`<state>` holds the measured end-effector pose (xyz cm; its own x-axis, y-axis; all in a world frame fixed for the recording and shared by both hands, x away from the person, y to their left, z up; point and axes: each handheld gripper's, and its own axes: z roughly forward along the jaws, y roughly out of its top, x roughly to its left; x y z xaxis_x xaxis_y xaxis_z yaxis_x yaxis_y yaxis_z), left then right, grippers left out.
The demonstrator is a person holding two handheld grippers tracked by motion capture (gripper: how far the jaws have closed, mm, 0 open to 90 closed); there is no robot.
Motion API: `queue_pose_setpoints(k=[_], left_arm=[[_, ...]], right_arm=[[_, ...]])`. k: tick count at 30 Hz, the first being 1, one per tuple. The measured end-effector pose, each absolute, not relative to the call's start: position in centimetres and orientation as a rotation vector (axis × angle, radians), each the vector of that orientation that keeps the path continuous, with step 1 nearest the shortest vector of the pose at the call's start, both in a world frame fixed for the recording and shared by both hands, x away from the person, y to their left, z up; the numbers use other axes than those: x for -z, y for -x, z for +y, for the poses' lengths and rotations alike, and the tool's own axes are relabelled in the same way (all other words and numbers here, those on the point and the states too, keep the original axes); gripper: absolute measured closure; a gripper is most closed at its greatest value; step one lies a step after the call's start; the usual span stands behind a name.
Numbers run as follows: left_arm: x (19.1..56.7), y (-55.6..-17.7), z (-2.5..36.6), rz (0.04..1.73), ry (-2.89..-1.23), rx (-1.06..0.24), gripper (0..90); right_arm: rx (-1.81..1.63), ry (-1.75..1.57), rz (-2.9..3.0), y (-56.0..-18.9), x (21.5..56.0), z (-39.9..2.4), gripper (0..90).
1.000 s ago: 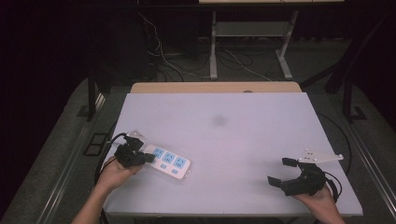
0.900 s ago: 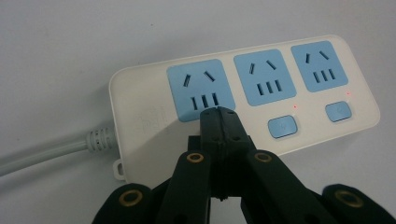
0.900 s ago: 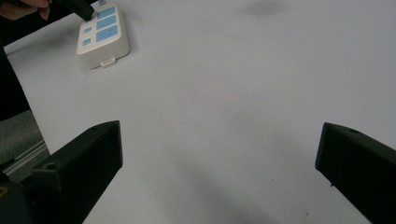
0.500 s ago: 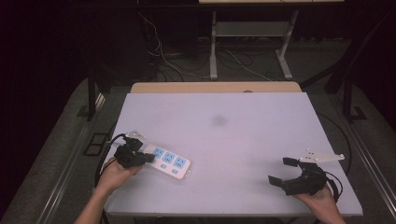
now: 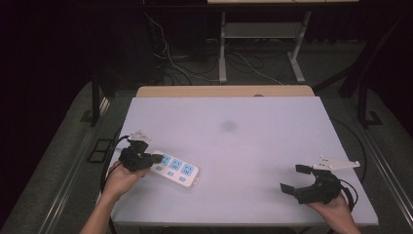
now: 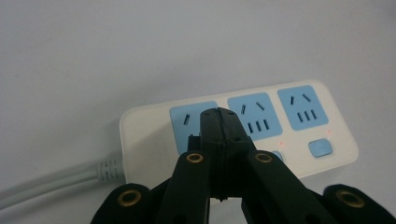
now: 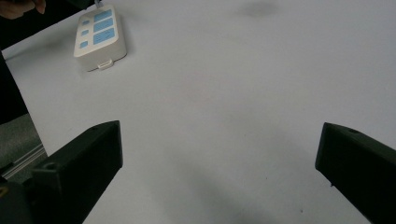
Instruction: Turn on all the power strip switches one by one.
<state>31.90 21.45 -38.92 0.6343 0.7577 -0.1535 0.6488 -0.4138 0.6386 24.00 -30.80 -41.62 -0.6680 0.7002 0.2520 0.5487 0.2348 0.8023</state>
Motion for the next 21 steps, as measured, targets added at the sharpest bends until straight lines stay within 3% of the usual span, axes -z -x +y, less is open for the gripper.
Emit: queue_pose_setpoints(k=[5,10,13,21], left_arm=[[38.1,-31.7,21.6,1.092,-2.131,-0.246,89.3],[37.5,-31.0,21.8,1.080,-2.070,-0.299,78.1],[37.1,-30.4,21.9,1.067,-2.006,-0.305,65.7],[36.7,-29.1,21.4,1.065,-1.923,-0.316,14.3]], right_arm=[[-1.415,-1.192,2.337,-23.9,41.6,-30.8,0.6],[-1.417,-1.192,2.341,-24.0,41.6,-30.7,0.6],[-1.418,-1.192,2.343,-23.9,41.6,-30.6,0.6],[-1.425,-1.192,2.343,-23.9,41.6,-30.6,0.6]])
